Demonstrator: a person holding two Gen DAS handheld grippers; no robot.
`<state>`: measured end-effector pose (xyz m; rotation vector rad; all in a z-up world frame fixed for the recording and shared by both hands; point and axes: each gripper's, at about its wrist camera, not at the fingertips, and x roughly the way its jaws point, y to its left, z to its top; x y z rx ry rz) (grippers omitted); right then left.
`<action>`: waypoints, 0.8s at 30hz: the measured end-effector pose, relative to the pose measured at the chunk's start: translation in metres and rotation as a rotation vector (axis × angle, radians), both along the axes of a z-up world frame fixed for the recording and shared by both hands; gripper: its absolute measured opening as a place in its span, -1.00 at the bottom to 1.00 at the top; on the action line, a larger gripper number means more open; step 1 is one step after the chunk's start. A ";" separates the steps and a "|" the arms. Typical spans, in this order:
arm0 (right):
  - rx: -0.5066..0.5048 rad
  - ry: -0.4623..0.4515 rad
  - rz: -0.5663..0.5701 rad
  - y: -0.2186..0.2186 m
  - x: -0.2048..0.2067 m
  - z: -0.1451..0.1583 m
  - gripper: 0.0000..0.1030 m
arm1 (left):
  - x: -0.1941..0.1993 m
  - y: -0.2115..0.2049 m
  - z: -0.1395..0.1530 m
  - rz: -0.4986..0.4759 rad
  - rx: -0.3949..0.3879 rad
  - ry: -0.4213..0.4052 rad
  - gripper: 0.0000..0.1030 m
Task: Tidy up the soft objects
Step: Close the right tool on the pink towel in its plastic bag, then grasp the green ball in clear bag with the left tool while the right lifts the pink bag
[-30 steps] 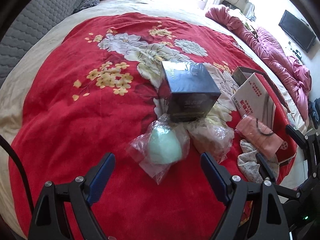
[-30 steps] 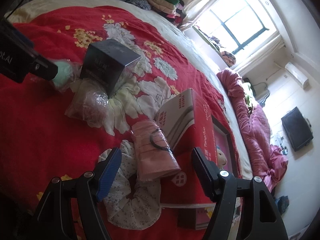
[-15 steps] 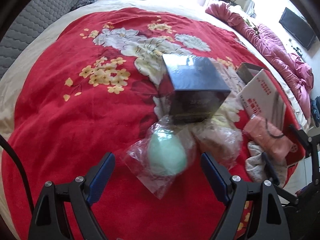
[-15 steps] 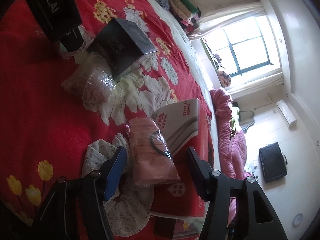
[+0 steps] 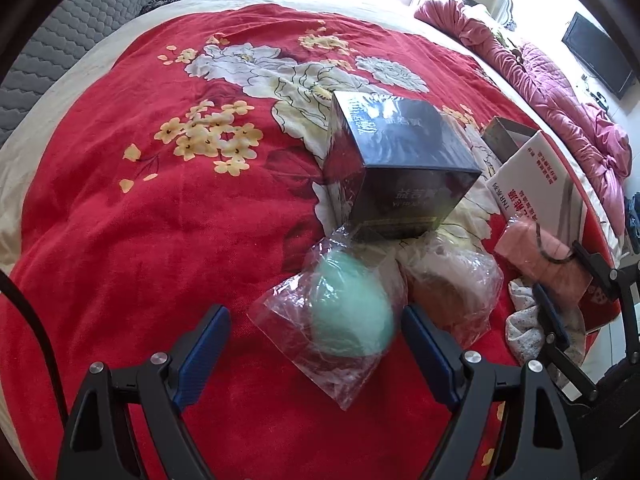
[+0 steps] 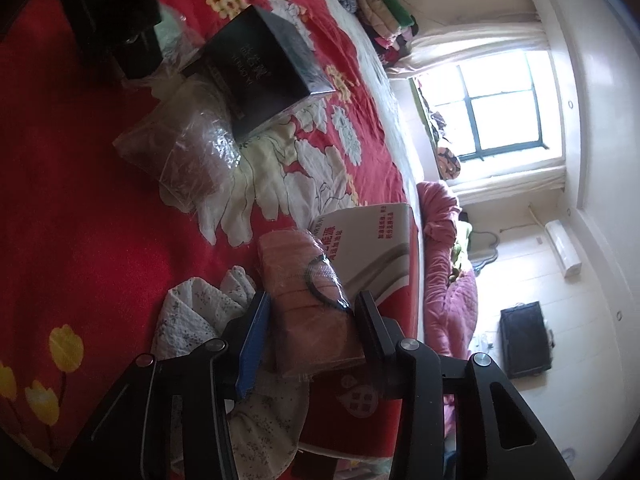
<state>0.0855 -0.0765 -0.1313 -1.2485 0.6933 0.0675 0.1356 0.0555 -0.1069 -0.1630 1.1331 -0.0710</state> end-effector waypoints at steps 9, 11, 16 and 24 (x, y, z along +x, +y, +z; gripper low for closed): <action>0.154 -0.021 -0.026 -0.004 -0.001 0.028 -0.33 | 0.008 0.004 -0.010 0.018 -0.046 0.022 0.72; 0.163 -0.030 -0.020 -0.004 -0.005 0.033 -0.33 | 0.008 0.004 -0.008 0.016 -0.049 0.010 0.55; 0.236 -0.043 -0.024 -0.006 -0.009 0.052 -0.33 | 0.010 -0.003 -0.004 -0.024 -0.082 0.011 -0.12; 0.309 -0.079 -0.027 -0.007 -0.016 0.075 -0.33 | -0.004 -0.001 0.006 -0.004 -0.111 -0.029 -0.15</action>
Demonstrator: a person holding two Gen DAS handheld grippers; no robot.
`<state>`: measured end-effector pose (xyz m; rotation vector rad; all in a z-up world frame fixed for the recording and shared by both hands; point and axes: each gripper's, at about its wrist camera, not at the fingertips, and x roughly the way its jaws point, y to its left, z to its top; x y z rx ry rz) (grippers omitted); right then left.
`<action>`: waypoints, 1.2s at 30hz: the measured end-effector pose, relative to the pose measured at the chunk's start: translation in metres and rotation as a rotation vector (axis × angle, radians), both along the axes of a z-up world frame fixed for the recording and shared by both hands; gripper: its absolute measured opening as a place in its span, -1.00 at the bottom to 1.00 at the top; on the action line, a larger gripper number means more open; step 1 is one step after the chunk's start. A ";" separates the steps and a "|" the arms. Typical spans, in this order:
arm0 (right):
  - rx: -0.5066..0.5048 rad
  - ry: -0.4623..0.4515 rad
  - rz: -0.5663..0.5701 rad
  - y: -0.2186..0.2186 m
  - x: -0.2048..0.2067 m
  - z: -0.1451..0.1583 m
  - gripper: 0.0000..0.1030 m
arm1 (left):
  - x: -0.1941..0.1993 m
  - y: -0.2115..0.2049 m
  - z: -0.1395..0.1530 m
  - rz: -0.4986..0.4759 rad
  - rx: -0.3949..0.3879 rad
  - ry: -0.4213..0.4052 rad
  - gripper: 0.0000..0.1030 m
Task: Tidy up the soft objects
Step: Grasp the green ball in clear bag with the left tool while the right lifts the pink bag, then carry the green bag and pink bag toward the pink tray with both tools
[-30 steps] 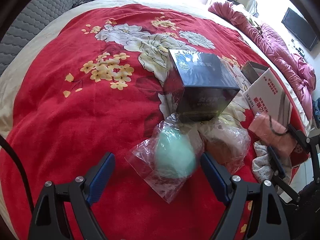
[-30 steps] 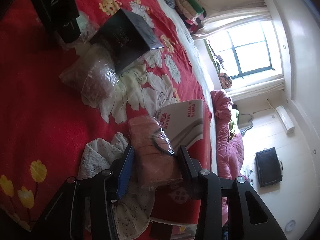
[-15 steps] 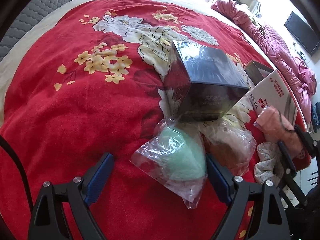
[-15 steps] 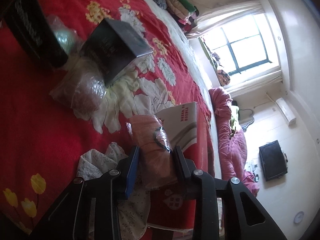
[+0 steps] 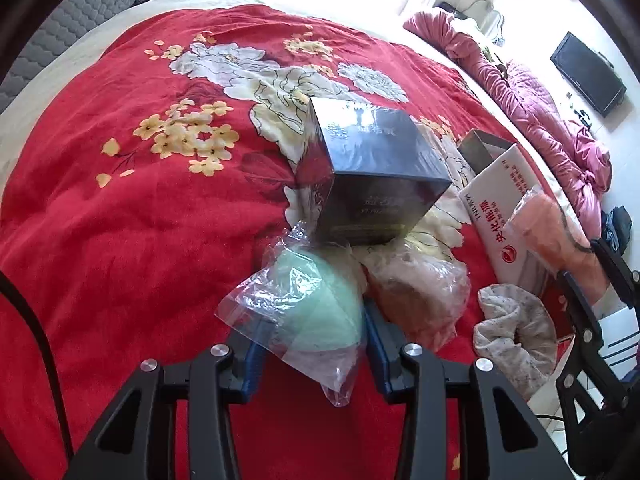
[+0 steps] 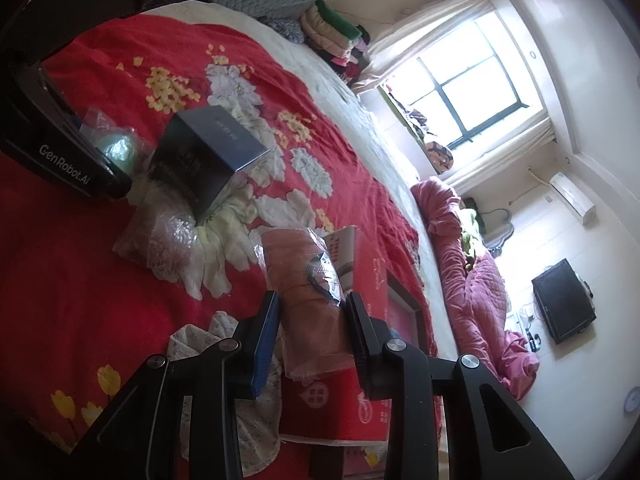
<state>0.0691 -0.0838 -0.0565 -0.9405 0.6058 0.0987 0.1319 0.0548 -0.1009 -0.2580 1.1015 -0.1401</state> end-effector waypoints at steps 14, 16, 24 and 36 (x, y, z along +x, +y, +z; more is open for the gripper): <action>0.071 -0.066 0.003 0.000 -0.016 0.033 -0.33 | -0.032 -0.011 0.058 -0.015 0.095 -0.126 -0.15; 0.090 -0.077 -0.001 -0.004 -0.018 0.040 -0.33 | -0.034 -0.014 0.066 -0.019 0.099 -0.141 -0.15; 0.170 -0.118 -0.031 -0.021 -0.029 0.068 -0.33 | -0.046 -0.034 0.098 -0.045 0.104 -0.202 -0.15; 0.334 -0.106 -0.114 -0.059 -0.034 0.100 -0.33 | -0.055 -0.074 0.131 -0.082 0.135 -0.256 -0.15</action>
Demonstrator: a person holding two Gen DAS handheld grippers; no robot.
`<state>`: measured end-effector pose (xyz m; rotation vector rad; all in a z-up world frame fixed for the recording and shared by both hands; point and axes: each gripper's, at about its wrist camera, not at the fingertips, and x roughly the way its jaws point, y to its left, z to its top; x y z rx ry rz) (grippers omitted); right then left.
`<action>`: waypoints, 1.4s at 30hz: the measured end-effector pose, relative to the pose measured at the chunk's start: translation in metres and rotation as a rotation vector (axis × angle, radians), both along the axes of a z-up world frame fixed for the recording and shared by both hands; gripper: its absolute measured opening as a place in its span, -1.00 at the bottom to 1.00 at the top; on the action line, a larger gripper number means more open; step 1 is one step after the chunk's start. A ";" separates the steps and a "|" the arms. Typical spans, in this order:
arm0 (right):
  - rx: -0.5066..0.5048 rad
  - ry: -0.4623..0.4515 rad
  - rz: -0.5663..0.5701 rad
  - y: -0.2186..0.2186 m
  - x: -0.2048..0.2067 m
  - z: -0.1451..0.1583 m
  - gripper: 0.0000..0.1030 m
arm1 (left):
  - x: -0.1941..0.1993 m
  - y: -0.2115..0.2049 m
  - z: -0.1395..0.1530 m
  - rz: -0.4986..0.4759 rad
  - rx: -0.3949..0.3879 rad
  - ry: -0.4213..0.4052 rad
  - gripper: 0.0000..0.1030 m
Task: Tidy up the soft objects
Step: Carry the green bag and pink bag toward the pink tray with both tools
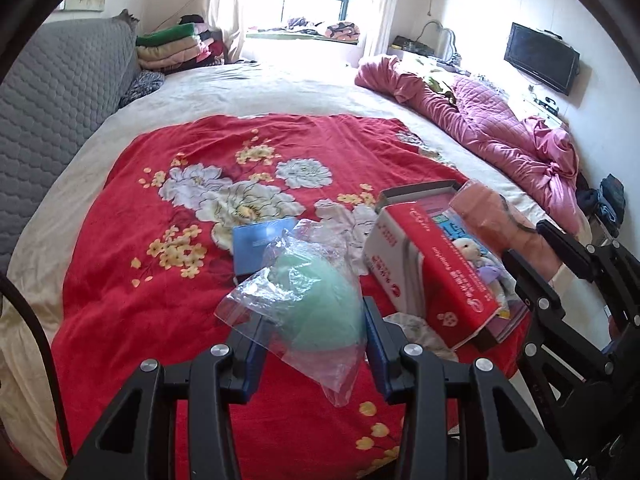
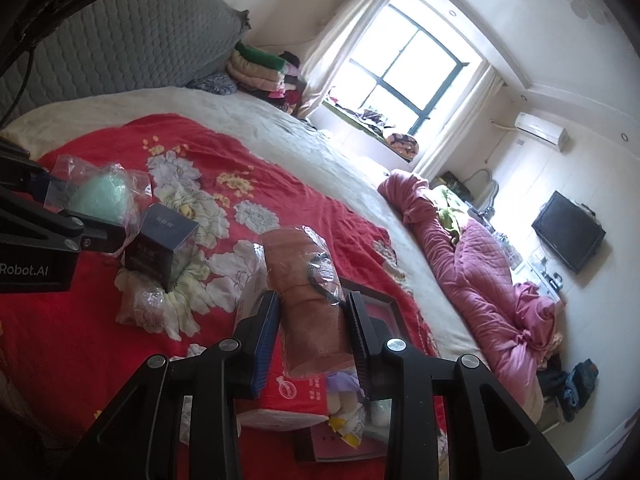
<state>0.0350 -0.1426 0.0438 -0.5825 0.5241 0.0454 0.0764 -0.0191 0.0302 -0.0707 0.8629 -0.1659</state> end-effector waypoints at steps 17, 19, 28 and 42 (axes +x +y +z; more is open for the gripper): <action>0.147 -0.043 -0.143 -0.067 -0.010 0.034 -0.33 | -0.008 -0.060 0.027 -0.092 0.055 -0.051 -0.15; 0.171 -0.046 -0.157 -0.075 -0.010 0.036 -0.33 | -0.006 -0.068 0.028 -0.100 0.063 -0.050 -0.15; 0.280 -0.067 -0.236 -0.126 -0.014 0.040 -0.33 | -0.003 -0.102 0.032 -0.144 0.074 -0.054 -0.15; 0.446 -0.095 -0.379 -0.208 -0.019 0.040 -0.33 | 0.027 -0.186 0.012 -0.309 0.107 0.006 -0.15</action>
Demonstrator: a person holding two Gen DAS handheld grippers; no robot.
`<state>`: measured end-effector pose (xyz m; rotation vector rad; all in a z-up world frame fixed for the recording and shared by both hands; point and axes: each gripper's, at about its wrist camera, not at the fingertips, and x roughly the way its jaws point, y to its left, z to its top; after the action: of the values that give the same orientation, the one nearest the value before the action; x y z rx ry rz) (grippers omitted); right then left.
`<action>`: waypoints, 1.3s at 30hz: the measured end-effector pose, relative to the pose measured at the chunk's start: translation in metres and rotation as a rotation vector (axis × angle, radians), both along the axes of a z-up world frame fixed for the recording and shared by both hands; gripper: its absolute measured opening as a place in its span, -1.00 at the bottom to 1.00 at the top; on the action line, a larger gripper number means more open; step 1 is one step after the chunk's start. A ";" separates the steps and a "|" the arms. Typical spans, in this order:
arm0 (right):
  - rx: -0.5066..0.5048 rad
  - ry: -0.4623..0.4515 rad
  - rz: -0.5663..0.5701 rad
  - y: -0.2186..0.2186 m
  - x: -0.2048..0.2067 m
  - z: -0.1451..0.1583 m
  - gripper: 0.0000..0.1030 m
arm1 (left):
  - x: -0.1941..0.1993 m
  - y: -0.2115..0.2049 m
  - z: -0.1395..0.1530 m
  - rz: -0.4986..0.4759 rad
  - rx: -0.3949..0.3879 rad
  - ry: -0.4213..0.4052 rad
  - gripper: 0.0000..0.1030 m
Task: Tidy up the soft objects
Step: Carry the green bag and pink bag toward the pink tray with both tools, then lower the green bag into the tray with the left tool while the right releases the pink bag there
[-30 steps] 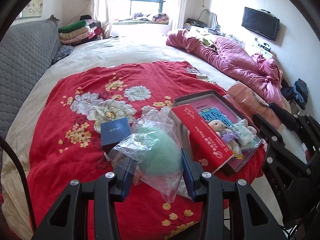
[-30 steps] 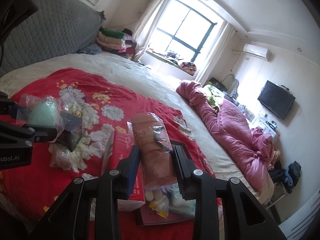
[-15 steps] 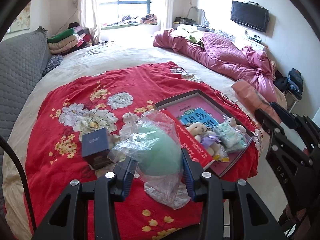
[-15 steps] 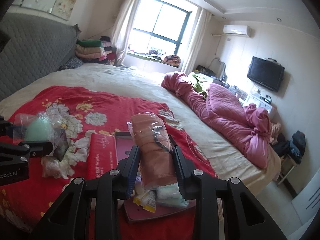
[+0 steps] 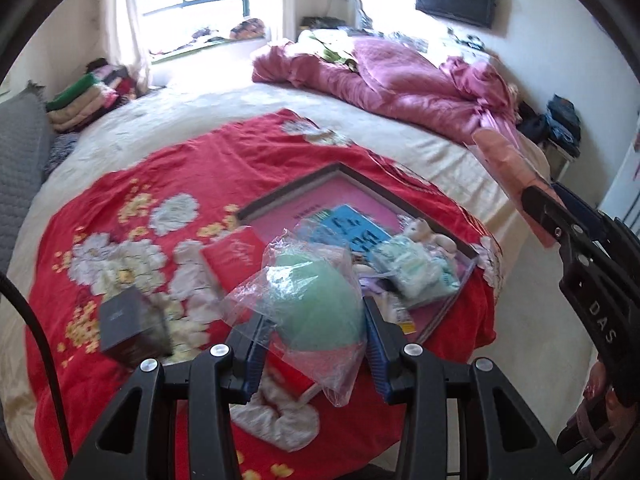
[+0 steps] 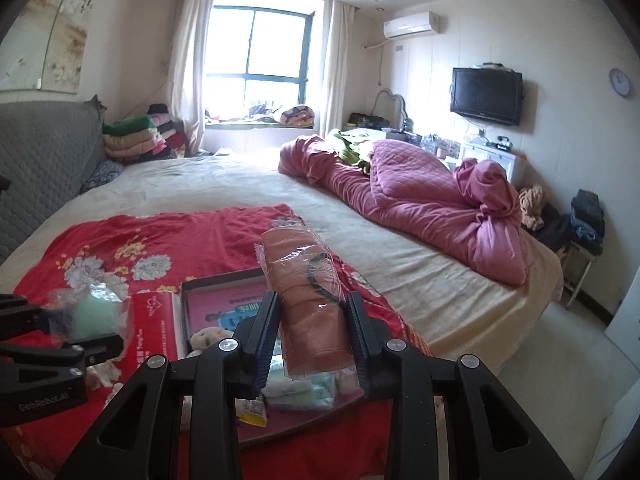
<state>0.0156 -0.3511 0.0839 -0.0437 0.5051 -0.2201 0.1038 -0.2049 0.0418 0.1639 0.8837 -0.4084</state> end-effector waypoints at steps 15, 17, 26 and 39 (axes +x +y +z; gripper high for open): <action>0.041 0.060 -0.039 -0.042 0.023 -0.036 -0.33 | 0.056 -0.075 -0.054 -0.132 0.002 0.176 -0.15; 0.039 0.066 -0.045 -0.048 0.026 -0.041 -0.33 | 0.062 -0.080 -0.059 -0.128 0.019 0.191 -0.15; 0.043 0.101 -0.041 -0.063 0.043 -0.059 -0.33 | 0.081 -0.084 -0.085 -0.120 0.021 0.266 -0.14; 0.026 0.202 0.004 -0.058 0.086 -0.095 -0.33 | 0.091 -0.078 -0.092 -0.115 -0.006 0.281 -0.13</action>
<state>0.1020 -0.4091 -0.0112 -0.0422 0.7084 -0.2059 0.1946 -0.2831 -0.0502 0.1545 1.1529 -0.5504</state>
